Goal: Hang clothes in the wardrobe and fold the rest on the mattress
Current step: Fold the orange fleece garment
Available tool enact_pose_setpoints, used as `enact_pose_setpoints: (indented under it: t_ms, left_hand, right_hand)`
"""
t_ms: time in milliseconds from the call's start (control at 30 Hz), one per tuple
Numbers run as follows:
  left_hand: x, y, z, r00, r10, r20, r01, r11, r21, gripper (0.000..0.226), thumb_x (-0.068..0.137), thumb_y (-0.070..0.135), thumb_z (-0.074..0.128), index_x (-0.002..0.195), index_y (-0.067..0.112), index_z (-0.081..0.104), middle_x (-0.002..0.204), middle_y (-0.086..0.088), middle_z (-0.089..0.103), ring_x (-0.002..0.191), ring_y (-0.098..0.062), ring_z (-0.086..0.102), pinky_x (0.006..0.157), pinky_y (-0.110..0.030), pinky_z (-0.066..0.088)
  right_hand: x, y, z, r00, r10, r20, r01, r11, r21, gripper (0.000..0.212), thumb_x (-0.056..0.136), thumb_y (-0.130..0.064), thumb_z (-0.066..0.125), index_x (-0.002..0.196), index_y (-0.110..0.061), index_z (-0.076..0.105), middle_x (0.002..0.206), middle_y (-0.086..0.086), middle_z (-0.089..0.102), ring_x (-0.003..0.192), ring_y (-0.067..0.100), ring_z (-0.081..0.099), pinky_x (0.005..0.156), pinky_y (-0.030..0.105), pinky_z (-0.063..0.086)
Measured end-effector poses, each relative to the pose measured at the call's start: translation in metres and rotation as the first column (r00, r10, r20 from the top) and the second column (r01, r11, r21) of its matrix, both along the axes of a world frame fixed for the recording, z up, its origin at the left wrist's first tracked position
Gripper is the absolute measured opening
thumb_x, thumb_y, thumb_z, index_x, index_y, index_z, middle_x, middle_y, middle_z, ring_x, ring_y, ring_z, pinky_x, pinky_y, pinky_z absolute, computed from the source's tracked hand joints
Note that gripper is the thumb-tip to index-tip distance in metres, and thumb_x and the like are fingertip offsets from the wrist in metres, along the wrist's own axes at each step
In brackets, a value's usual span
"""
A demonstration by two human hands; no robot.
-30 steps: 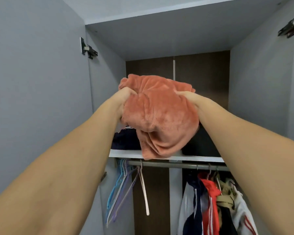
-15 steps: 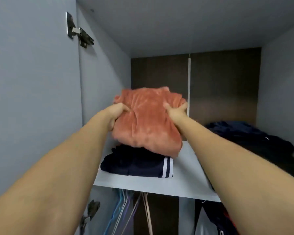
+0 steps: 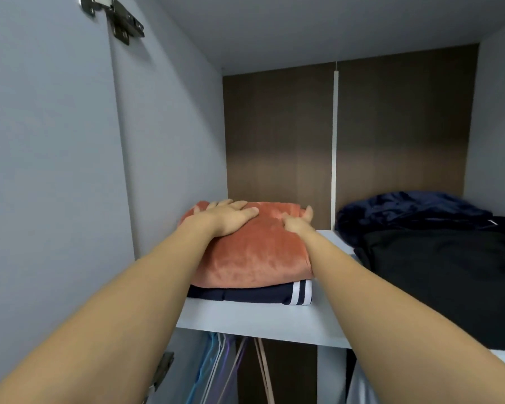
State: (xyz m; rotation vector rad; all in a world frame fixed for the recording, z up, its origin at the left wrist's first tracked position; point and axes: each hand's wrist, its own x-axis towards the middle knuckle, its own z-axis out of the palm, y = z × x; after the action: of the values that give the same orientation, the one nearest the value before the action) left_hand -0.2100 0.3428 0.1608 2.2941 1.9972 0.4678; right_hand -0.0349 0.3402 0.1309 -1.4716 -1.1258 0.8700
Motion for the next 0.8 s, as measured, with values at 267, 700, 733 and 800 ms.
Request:
enact_pose_setpoints:
  t_ms: [267,700,733,800]
  left_hand:
    - [-0.005,0.029,-0.039,0.981,-0.009,0.194,0.032,0.993,-0.116,0.099,0.057,0.097,0.022,0.149,0.059,0.021,0.166,0.012,0.008,0.153,-0.019,-0.003,0.121,-0.055,-0.005]
    - [0.010,-0.004,-0.001,1.000,0.023,0.019,-0.025,0.991,0.133,0.068,0.094,0.071,0.027,0.153,0.038,0.030,0.162,0.001,0.027,0.148,-0.028,0.026,0.120,-0.057,0.013]
    - [0.018,-0.011,0.005,0.999,0.012,0.036,-0.019,0.980,0.198,0.066,0.096,0.067,0.028,0.153,0.034,0.032,0.161,-0.001,0.030,0.147,-0.029,0.029,0.119,-0.056,0.015]
    - [0.035,-0.028,0.013,0.998,-0.038,0.049,0.021,0.951,0.309,0.064,0.099,0.060,0.032,0.153,0.026,0.034,0.160,-0.005,0.033,0.145,-0.030,0.032,0.119,-0.053,0.017]
  right_hand:
    - [0.005,0.022,-0.006,0.983,0.032,0.183,-0.022,0.998,-0.058,0.045,0.106,-0.012,0.036,0.150,-0.003,0.032,0.151,0.019,0.036,0.137,0.033,0.039,0.102,0.033,0.036]
    - [0.045,-0.034,-0.006,0.994,0.009,0.106,-0.018,0.996,0.086,0.051,0.101,-0.040,0.043,0.136,-0.003,0.050,0.117,0.012,0.061,0.098,0.027,0.057,0.082,0.032,0.044]
    - [0.057,-0.043,-0.001,0.981,-0.048,0.187,0.021,0.989,0.145,0.051,0.100,-0.039,0.044,0.138,-0.006,0.048,0.123,0.011,0.059,0.107,0.028,0.056,0.086,0.032,0.042]
    - [0.083,-0.069,0.009,0.925,-0.164,0.341,0.085,0.968,0.235,0.045,0.098,-0.040,0.046,0.136,-0.015,0.048,0.129,0.011,0.055,0.117,0.028,0.054,0.092,0.032,0.042]
